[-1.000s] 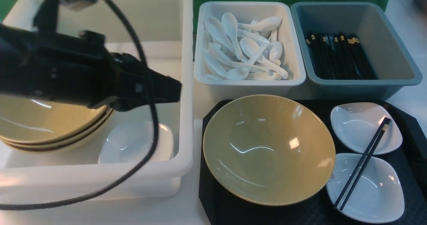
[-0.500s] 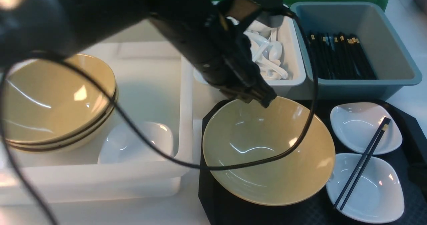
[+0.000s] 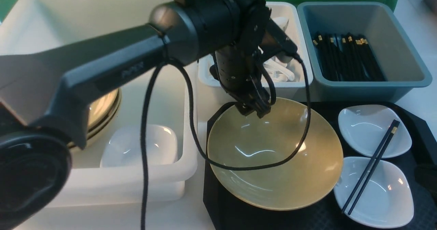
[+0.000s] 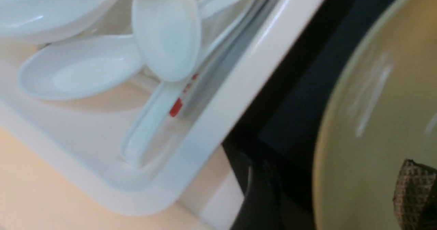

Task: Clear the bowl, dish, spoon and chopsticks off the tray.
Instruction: Use the left arm to grab the yellow noodle bowl on the left

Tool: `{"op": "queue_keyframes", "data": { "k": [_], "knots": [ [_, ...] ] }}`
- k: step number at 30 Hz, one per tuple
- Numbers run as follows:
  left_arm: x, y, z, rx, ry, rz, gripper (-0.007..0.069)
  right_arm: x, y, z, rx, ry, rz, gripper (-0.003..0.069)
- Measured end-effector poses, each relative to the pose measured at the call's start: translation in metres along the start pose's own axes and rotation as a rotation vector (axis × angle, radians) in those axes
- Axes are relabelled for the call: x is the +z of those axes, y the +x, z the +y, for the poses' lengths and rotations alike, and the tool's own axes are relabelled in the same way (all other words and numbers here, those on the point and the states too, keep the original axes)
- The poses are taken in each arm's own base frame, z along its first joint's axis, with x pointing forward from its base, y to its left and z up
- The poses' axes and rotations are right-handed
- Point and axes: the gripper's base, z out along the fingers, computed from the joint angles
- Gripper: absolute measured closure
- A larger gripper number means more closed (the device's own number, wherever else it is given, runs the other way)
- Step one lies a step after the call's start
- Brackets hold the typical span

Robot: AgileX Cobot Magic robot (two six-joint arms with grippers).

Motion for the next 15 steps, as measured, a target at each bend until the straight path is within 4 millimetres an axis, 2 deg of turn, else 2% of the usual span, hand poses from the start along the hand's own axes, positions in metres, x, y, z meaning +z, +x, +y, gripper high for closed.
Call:
{"op": "queue_keyframes", "data": {
  "k": [9,12,15],
  "knots": [
    [0.032,0.001,-0.006,-0.021,0.016,0.061,0.0193,0.000,0.000,0.000,0.000,0.000,0.000,0.0621],
    [0.042,0.002,-0.012,-0.029,0.060,0.080,0.0293,0.000,0.000,0.000,0.000,0.000,0.000,0.0620],
    [0.038,0.000,-0.013,-0.031,0.091,0.075,0.0391,0.000,0.000,0.000,0.000,0.000,-0.001,0.0617]
  ]
}}
